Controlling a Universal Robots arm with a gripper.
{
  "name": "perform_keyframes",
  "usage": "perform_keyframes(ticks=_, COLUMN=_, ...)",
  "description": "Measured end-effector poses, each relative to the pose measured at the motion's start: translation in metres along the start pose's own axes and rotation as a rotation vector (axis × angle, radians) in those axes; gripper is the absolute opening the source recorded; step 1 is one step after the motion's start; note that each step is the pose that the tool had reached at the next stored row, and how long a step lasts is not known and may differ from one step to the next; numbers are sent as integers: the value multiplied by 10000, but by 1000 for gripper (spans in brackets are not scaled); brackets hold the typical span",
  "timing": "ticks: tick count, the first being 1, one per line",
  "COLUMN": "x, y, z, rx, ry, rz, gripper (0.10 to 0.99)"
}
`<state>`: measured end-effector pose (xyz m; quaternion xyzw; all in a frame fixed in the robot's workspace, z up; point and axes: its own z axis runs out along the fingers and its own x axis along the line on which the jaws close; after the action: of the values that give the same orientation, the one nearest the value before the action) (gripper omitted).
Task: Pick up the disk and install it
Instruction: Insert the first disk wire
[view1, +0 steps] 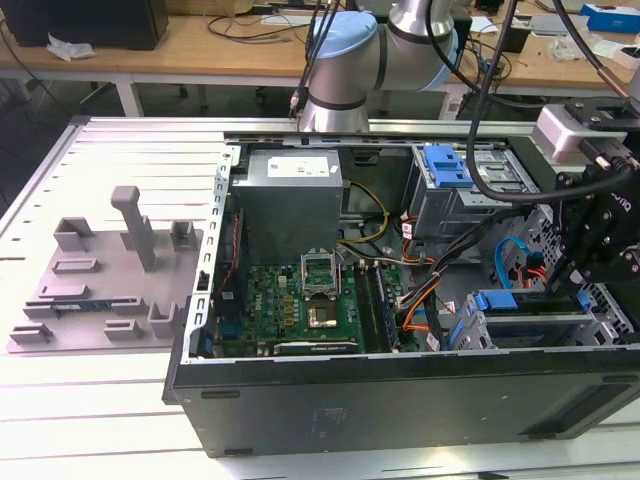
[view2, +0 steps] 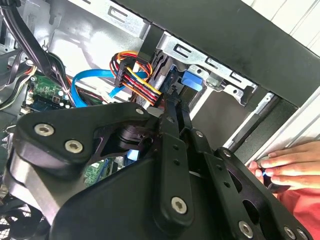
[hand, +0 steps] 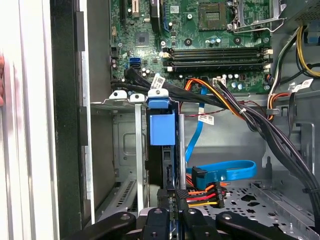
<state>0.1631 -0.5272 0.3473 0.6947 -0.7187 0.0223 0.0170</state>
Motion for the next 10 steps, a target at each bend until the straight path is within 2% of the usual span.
perform_keyframes(ticks=10, x=-9, y=0, z=-1, rx=0, ry=3, rz=0, gripper=165)
